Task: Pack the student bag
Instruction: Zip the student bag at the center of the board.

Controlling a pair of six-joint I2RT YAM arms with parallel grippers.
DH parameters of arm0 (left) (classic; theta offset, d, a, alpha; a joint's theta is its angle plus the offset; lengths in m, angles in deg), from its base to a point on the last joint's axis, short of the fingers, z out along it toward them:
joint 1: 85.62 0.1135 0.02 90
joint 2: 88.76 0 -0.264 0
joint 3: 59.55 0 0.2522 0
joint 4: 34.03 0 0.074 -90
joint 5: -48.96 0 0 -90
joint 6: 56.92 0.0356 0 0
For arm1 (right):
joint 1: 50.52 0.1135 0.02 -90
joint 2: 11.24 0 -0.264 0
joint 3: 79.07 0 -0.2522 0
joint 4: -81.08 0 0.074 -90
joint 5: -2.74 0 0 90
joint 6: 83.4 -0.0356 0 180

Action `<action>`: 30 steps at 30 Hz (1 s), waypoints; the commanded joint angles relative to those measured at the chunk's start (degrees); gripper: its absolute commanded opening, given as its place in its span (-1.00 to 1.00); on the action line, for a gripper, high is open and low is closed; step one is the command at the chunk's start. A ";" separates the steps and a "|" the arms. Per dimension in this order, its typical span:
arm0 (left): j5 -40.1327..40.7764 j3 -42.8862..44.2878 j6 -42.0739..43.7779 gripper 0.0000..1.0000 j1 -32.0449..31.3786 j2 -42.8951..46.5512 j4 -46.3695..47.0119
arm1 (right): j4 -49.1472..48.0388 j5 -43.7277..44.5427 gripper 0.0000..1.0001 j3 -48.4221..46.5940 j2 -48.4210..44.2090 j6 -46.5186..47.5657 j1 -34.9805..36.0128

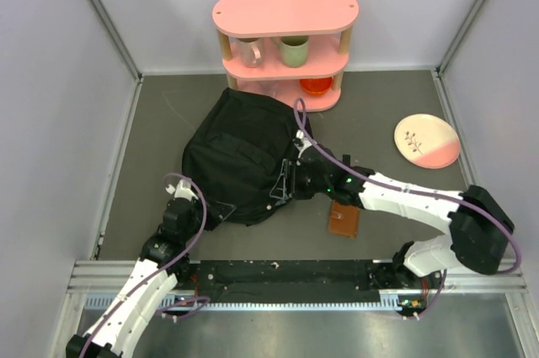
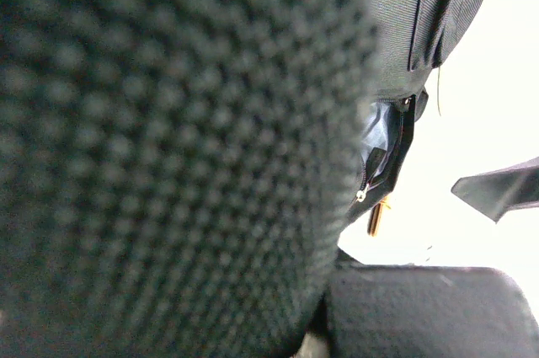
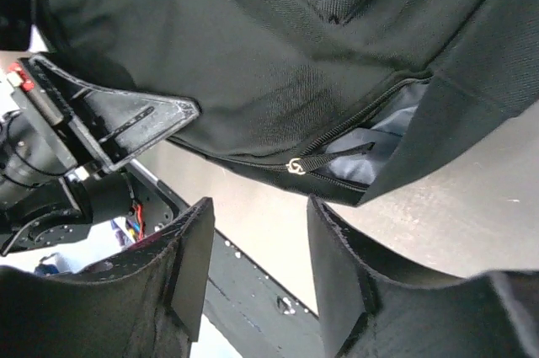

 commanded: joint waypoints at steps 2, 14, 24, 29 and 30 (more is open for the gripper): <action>1.25 -0.75 1.33 -1.00 0.35 1.19 2.39 | -2.78 0.26 -0.11 -1.87 8.42 -9.05 1.78; 0.81 -0.75 1.60 -1.00 0.35 0.66 2.30 | -5.59 7.74 -0.18 -0.64 14.67 -16.09 3.19; 0.28 -1.10 1.24 -1.00 0.35 1.81 1.95 | -5.67 8.00 -0.43 -2.40 22.06 -20.22 3.01; 0.19 -1.27 1.07 -1.00 0.35 1.89 1.77 | -6.73 7.39 -0.72 -1.70 22.50 -20.67 3.01; 0.19 -1.36 1.07 -1.00 0.35 1.89 1.86 | -6.64 7.47 -0.75 -1.44 22.33 -20.58 3.01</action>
